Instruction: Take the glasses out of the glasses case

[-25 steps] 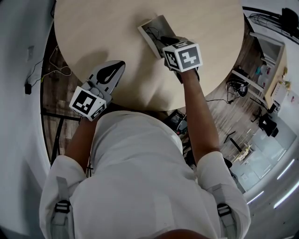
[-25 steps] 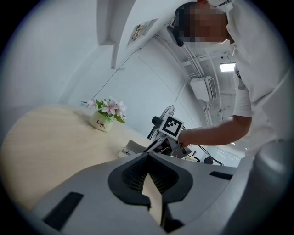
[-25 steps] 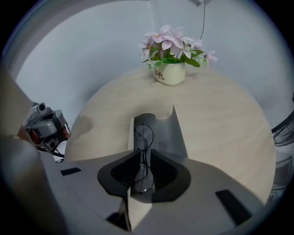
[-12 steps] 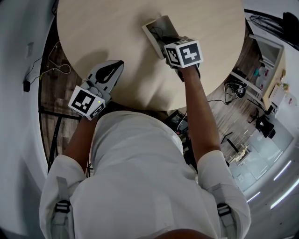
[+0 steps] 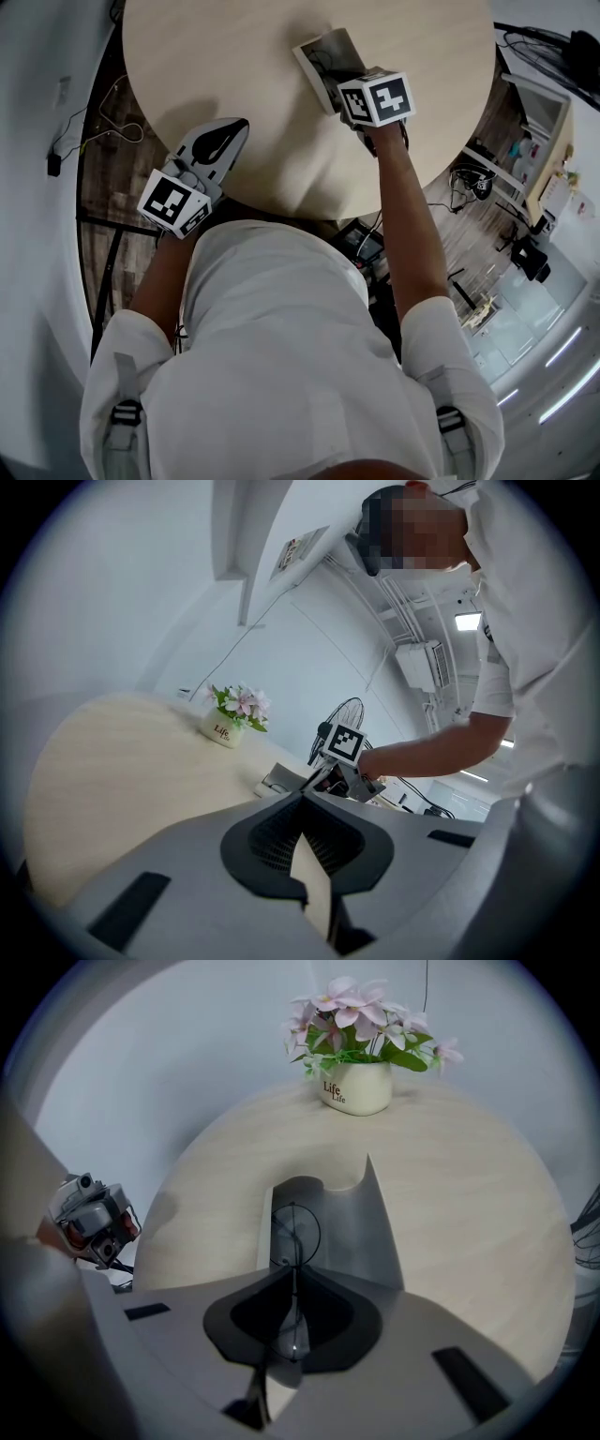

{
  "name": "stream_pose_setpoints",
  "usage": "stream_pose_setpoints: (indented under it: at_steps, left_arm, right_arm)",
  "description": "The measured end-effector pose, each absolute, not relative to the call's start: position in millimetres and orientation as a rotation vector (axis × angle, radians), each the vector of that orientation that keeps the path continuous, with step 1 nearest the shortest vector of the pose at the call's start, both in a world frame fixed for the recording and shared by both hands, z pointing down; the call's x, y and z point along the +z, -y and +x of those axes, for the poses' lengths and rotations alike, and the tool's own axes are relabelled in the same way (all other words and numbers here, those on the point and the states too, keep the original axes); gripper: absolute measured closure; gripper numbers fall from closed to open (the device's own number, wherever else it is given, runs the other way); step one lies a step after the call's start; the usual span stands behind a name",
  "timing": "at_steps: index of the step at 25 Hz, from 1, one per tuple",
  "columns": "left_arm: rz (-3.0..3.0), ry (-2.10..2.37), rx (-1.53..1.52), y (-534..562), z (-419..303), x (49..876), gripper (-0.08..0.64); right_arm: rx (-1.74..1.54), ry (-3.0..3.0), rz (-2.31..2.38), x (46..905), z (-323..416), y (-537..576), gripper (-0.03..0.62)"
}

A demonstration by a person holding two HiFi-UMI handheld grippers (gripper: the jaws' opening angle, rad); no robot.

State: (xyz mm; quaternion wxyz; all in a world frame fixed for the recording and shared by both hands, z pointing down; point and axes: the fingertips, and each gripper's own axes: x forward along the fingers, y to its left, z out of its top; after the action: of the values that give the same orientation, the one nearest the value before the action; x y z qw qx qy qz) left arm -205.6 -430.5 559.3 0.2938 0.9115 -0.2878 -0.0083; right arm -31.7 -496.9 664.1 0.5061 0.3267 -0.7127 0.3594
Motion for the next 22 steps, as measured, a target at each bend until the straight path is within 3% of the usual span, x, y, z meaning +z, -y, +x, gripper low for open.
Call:
stream_pose_setpoints:
  at_steps: [12,22]
  left_arm:
    - [2.502,0.774,-0.015,412.3,-219.2,522.4,0.548]
    - [2.705,0.735,-0.019,421.8,-188.5,418.5,0.548]
  right_arm:
    - [0.747,1.879,0.982,588.2,-22.1,497.0,0.56]
    - [0.569,2.309,1.288,397.3,3.6,467.0,0.56]
